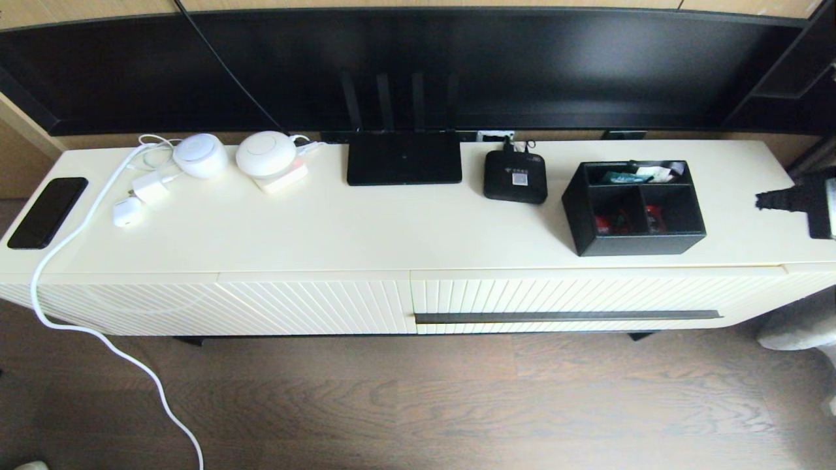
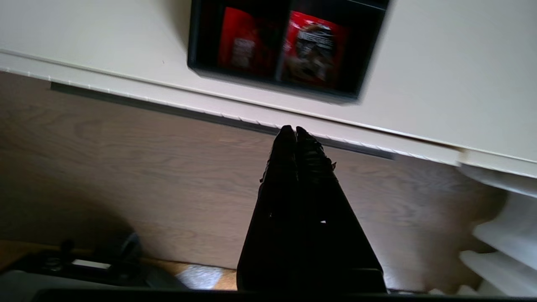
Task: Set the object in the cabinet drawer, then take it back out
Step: Open the drawer
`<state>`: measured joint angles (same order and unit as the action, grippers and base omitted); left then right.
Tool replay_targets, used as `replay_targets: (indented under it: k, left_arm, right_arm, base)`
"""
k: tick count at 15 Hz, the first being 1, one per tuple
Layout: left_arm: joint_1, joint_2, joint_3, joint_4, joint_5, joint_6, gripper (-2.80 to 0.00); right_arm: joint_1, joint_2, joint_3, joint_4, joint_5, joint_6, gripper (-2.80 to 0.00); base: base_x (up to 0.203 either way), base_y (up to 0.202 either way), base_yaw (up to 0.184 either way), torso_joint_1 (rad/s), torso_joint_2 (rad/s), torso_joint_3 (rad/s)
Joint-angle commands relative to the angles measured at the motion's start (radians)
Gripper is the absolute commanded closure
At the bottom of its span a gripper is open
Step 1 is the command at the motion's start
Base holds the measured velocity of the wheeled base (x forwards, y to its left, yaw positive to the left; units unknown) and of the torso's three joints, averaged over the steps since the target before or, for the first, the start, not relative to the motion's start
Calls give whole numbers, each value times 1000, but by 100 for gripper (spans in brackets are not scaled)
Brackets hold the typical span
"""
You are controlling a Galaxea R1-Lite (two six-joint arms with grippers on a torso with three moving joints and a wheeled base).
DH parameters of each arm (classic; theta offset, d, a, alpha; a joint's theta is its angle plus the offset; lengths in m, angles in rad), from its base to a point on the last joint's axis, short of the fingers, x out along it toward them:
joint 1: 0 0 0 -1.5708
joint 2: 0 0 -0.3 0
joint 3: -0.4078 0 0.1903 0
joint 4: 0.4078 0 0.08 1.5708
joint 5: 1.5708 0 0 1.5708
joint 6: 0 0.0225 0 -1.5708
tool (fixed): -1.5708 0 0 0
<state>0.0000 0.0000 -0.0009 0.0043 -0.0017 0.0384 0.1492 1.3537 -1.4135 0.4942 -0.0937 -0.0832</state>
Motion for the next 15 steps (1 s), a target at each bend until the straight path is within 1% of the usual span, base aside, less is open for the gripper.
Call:
replay_targets:
  k: [1,3,4,7,8,10,12,14,15]
  left_arm:
    - [0,2,-1,0,0,0,0]
    - [0,2,-1,0,0,0,0]
    - [0,2,-1,0,0,0,0]
    - [0,2,-1,0,0,0,0]
    - [0,2,-1,0,0,0,0]
    - [0,2,1,0,0,0,0]
    - [0,2,0,0,0,0,0]
    - [0,2,-1,0,0,0,0]
    - [0,1,-1,0,0,0,0]
  right_arm:
    - [36,214,-112,25,-15,31,0]
    - [47,274,-153,40,-28,55,0]
    - [58,269,-144,44,-28,56,0]
    - [93,256,-56,61,-24,42,0]
    - [107,251,4,61,-25,30,0]
    - [132,226,120,58,-24,-23,0]
    - [145,185,217,44,-20,-107,0]
    - [161,145,328,4,-9,-179,0]
    - [169,134,400,-43,-8,-230,0]
  base:
    - [0,0,0,0,0,0]
    - [0,0,0,0,0,0]
    - [0,0,0,0,0,0]
    - [0,0,0,0,0,0]
    - [0,0,0,0,0,0]
    - [0,0,0,0,0,0]
    - [0,0,0,0,0,0]
    - [0,0,0,0,0,0]
    - [0,0,0,0,0,0]
